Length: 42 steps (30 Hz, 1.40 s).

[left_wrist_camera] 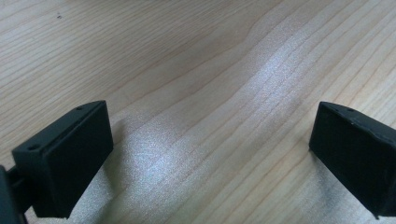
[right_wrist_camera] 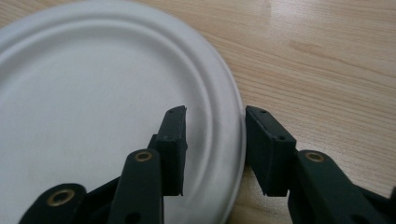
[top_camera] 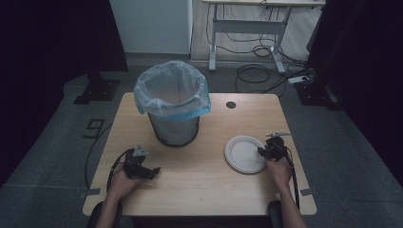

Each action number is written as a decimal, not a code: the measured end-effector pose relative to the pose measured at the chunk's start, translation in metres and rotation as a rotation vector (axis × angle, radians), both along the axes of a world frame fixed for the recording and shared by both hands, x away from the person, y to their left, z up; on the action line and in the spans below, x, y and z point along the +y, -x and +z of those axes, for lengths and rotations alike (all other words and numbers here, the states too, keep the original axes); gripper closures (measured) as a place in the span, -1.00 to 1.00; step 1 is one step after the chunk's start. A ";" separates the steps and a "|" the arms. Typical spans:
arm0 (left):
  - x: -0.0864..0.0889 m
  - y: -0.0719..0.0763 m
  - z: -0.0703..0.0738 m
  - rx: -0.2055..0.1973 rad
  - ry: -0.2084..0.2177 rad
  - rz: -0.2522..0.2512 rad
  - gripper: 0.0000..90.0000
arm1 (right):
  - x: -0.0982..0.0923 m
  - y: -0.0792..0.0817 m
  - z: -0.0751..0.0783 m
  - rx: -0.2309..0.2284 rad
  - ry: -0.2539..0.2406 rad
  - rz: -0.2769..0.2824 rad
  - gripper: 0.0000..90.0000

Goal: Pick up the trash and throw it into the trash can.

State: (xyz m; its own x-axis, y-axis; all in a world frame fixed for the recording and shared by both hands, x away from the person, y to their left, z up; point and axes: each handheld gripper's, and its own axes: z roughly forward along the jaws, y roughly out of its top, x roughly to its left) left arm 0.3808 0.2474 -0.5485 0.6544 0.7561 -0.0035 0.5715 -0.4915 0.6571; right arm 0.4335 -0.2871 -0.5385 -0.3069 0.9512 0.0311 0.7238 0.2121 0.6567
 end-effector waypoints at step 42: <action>-0.001 -0.001 0.000 0.000 0.001 0.005 -1.00 | 0.031 0.011 0.094 -0.082 -0.091 0.183 0.76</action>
